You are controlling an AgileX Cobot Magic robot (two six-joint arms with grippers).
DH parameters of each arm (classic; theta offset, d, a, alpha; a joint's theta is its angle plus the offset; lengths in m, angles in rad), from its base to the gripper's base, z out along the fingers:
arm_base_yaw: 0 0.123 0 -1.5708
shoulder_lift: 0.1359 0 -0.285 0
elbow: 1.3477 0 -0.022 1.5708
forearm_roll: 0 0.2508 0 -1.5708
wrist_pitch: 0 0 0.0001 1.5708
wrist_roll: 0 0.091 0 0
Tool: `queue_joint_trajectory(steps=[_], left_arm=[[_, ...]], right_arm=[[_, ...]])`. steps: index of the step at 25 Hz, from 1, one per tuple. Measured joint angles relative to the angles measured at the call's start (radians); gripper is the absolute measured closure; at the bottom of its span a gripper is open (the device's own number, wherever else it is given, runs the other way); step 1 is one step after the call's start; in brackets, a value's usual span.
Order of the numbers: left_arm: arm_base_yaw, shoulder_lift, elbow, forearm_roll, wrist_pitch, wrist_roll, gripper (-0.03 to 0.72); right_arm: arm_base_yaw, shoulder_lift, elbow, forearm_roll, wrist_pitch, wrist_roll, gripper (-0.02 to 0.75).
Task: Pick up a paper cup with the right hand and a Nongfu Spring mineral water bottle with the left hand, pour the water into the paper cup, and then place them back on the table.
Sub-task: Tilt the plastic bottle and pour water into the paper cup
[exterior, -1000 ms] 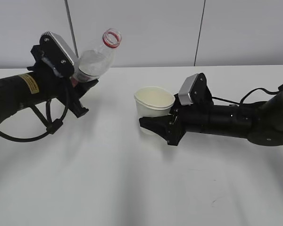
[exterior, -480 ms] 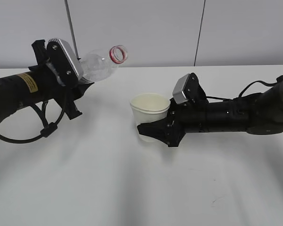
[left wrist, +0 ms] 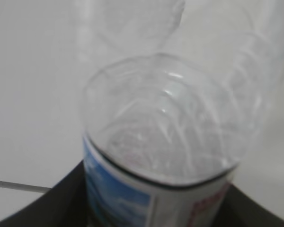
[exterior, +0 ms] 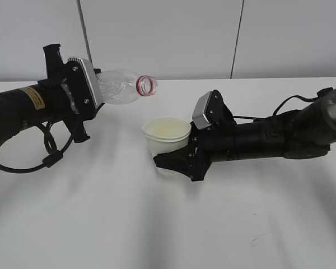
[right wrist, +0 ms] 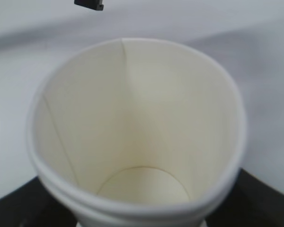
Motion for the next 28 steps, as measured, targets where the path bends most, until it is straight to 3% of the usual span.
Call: queue_joint_trajectory(steps=[28], left_arm=[[0.000,0.000,0.000,-0.029,-0.149,0.346,0.311]], right_arm=[[0.048,0.000,-0.018,-0.083,-0.005,0.021,0.234]])
